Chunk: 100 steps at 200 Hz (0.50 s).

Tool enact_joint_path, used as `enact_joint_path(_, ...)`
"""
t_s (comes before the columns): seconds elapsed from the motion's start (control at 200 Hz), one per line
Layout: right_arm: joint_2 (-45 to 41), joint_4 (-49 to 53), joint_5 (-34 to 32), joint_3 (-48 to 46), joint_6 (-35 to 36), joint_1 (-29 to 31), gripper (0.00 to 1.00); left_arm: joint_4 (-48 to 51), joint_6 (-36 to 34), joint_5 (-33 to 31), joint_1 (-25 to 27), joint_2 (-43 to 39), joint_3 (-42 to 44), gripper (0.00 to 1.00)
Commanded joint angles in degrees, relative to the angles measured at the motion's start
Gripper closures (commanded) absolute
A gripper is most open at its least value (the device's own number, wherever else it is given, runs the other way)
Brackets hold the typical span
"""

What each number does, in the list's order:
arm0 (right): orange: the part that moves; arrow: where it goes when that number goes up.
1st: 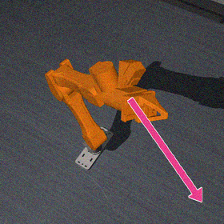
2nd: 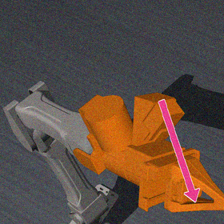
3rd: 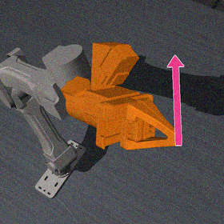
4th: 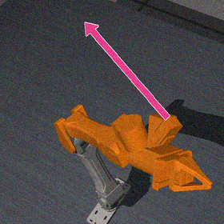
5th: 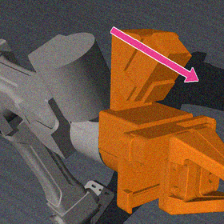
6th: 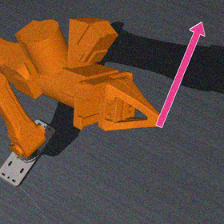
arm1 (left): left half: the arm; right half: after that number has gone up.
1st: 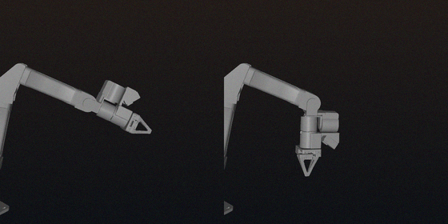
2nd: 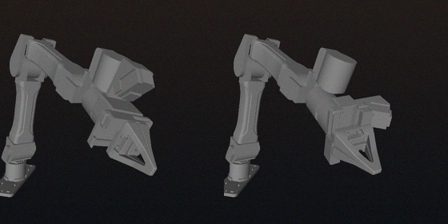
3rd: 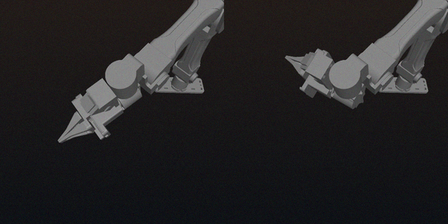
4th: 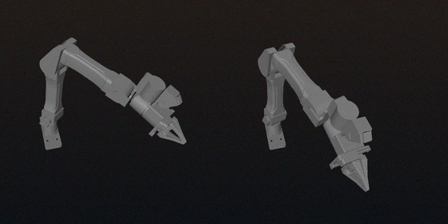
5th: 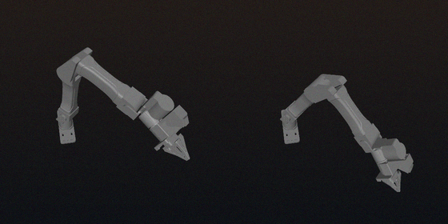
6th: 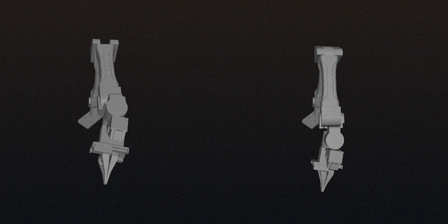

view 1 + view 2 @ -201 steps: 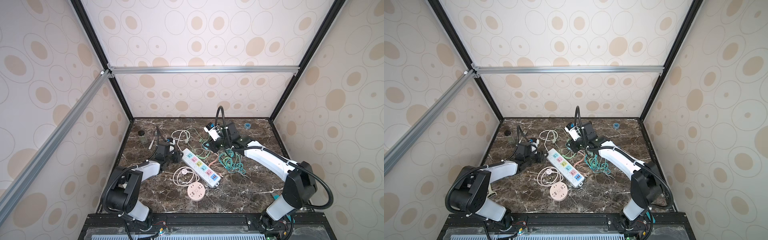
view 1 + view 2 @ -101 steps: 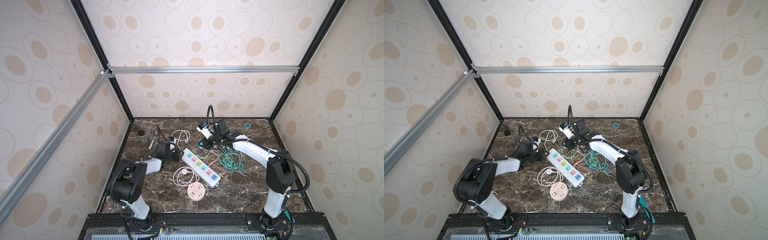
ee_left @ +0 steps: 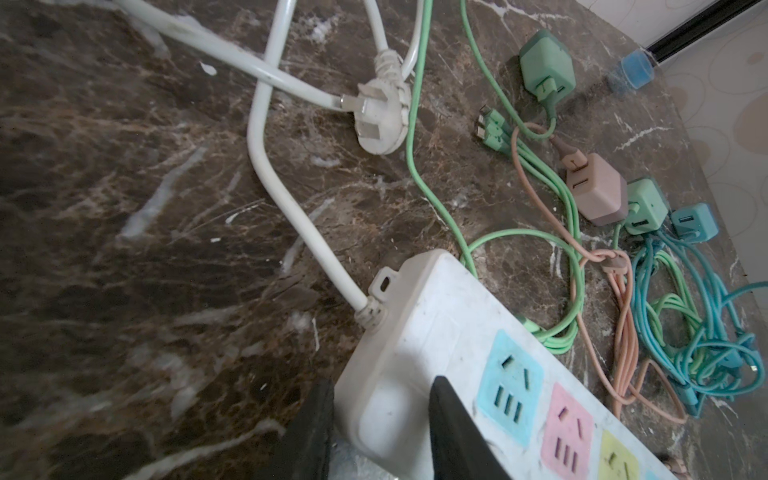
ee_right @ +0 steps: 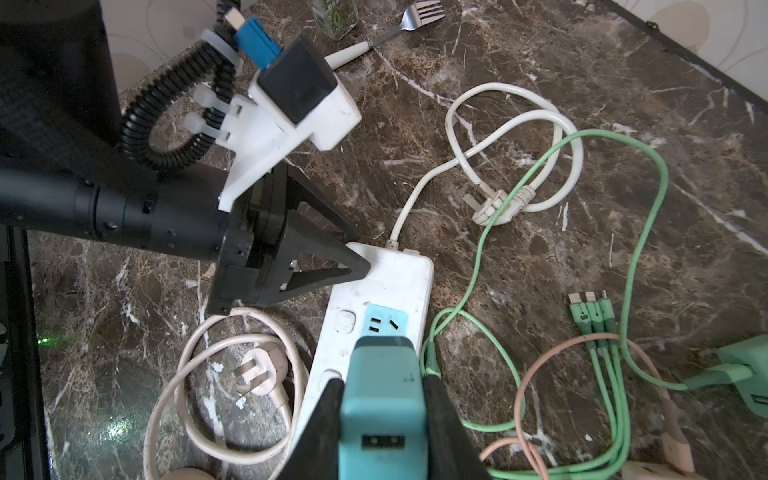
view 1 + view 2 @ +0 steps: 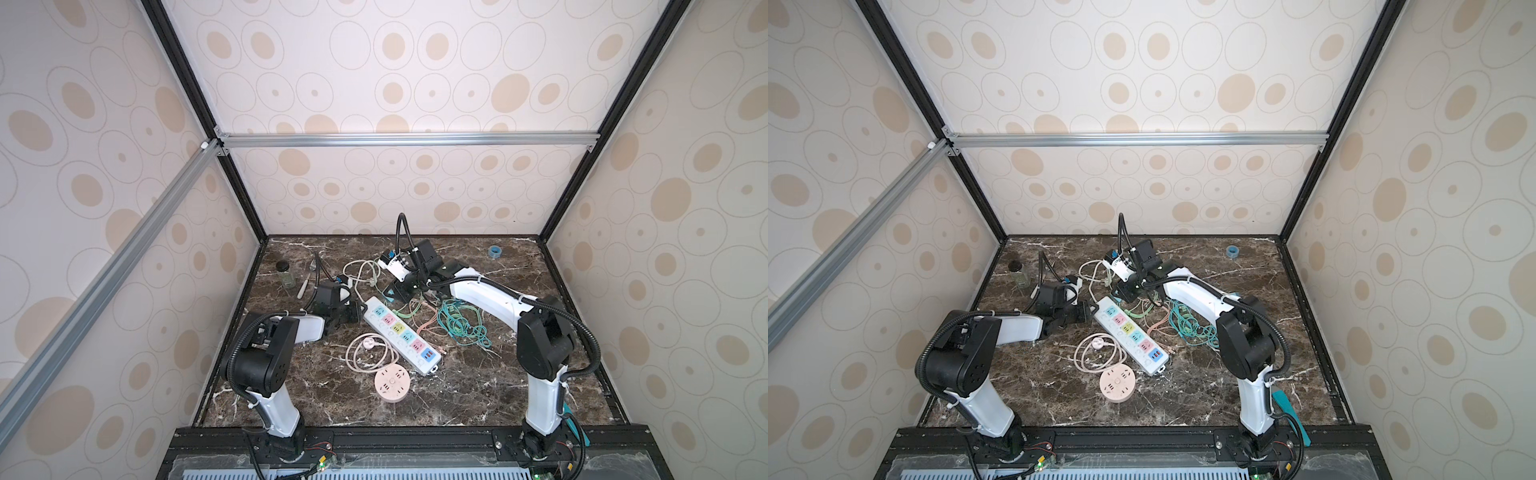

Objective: Insert the plug
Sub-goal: 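Carry the teal charger over the power strip's teal socket with the right gripper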

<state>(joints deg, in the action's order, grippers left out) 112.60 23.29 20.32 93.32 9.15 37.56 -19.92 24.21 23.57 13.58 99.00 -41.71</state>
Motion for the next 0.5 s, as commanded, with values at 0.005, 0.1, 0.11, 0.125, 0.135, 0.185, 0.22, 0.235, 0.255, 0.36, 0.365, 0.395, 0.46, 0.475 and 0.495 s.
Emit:
enact_joint_path(0.005,1.9,1.8,-0.2,1.9,1.9,0.6,0.94,0.6,0.0,0.5,-0.2,0.9,-1.9,0.63)
enact_joint_path(0.1,2.9,2.1,-0.4,2.3,2.3,1.1,0.94,0.7,0.0,0.7,-0.3,1.1,-2.1,0.64)
enact_joint_path(0.11,3.0,2.0,-0.5,2.3,2.4,1.1,0.94,0.7,0.0,0.7,-0.3,1.1,-2.1,0.64)
enact_joint_path(0.125,3.1,2.1,-0.6,2.3,2.4,1.2,0.94,0.8,0.0,0.7,-0.3,1.2,-2.1,0.64)
enact_joint_path(0.135,3.2,2.2,-0.6,2.4,2.4,1.3,0.94,0.8,0.0,0.7,-0.3,1.2,-2.1,0.64)
enact_joint_path(0.185,3.7,2.3,-0.8,2.6,2.5,1.5,0.94,0.9,0.0,0.6,-0.3,1.2,-2.1,0.65)
enact_joint_path(0.22,4.1,2.5,-1.0,2.8,2.6,1.7,0.94,1.0,-0.1,0.7,-0.3,1.3,-2.2,0.65)
enact_joint_path(0.235,4.3,2.5,-1.1,2.9,2.6,1.7,0.94,1.0,-0.1,0.7,-0.3,1.3,-2.1,0.65)
enact_joint_path(0.255,4.5,2.7,-1.3,3.0,2.6,1.8,0.94,1.0,0.0,0.8,-0.3,1.3,-2.1,0.65)
enact_joint_path(0.36,5.5,3.0,-1.9,3.3,2.6,2.2,0.95,1.1,-0.1,0.8,-0.3,1.3,-1.9,0.65)
enact_joint_path(0.365,5.5,2.9,-1.8,3.4,2.6,2.2,0.95,1.0,-0.1,0.7,-0.3,1.3,-2.0,0.65)
enact_joint_path(0.395,5.7,2.8,-1.9,3.4,2.5,2.3,0.95,1.1,-0.1,0.8,-0.3,1.3,-1.8,0.66)
enact_joint_path(0.46,5.9,2.6,-1.8,3.4,2.1,2.5,0.95,1.0,-0.2,0.8,-0.3,1.3,-1.7,0.65)
enact_joint_path(0.475,6.0,2.5,-1.8,3.4,2.0,2.6,0.95,1.0,-0.2,0.7,-0.3,1.3,-1.6,0.65)
enact_joint_path(0.495,6.1,2.4,-1.8,3.4,1.9,2.7,0.95,1.1,-0.2,0.8,-0.3,1.4,-1.6,0.66)
